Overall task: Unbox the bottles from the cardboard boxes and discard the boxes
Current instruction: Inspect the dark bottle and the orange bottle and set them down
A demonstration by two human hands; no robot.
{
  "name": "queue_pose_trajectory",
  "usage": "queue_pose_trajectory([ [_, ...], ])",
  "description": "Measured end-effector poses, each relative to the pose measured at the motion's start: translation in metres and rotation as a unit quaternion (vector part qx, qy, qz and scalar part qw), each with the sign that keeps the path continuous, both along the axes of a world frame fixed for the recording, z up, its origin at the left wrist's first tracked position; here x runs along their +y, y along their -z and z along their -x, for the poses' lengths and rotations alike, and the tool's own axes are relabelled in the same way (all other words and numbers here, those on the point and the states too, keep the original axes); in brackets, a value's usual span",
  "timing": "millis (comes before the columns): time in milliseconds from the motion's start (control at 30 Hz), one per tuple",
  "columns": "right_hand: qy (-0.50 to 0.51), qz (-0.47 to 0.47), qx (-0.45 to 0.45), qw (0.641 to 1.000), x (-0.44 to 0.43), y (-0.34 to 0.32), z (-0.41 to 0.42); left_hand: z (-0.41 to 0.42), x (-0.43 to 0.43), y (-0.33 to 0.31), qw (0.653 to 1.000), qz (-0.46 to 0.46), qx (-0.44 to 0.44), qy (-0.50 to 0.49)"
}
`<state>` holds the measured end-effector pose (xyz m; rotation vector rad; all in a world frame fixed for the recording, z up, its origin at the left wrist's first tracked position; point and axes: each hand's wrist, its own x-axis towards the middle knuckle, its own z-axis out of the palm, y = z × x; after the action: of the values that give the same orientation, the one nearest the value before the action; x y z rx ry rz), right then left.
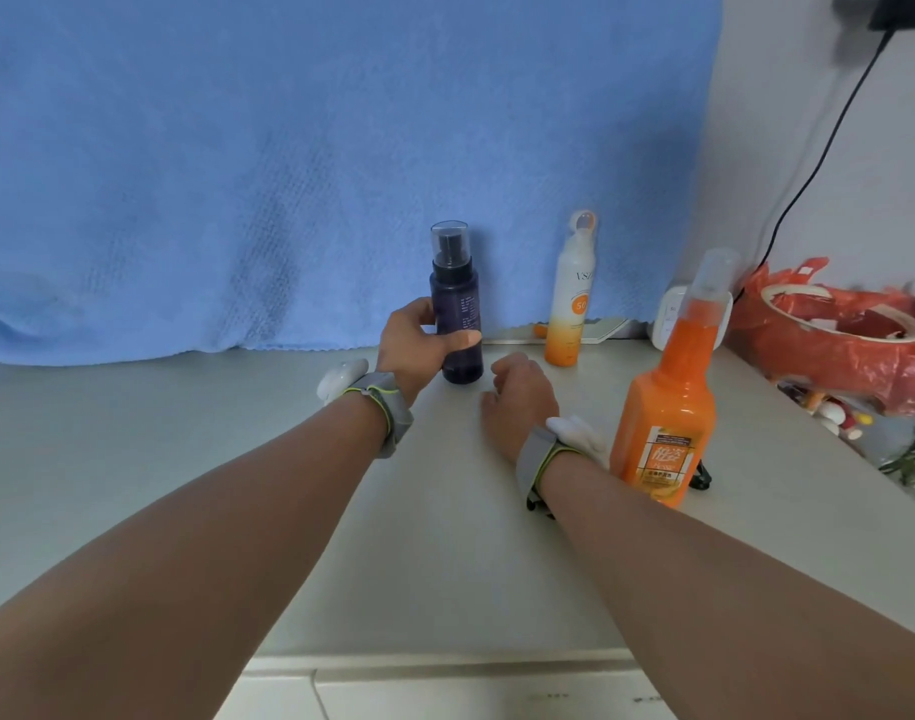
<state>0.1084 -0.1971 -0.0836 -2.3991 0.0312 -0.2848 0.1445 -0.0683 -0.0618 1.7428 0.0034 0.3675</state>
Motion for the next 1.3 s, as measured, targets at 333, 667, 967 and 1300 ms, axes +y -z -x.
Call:
queue_pose_trajectory([
  [333, 0.002, -0.002, -0.002, 1.0, 0.001, 0.001, -0.003, -0.038, 0.004, -0.001, 0.997, -0.053, 0.032, -0.046],
  [667, -0.003, 0.007, -0.003, 1.0, 0.0, -0.001, -0.001, -0.036, 0.004, -0.004, 0.985, -0.129, 0.034, -0.107],
  [967, -0.007, 0.019, -0.002, 1.0, 0.0, -0.002, 0.0, -0.029, 0.001, -0.003, 0.985, -0.143, 0.049, -0.081],
  [1300, -0.012, 0.022, 0.0, 1.0, -0.001, -0.002, 0.001, -0.006, 0.004, -0.003, 0.984, -0.1, 0.134, -0.064],
])
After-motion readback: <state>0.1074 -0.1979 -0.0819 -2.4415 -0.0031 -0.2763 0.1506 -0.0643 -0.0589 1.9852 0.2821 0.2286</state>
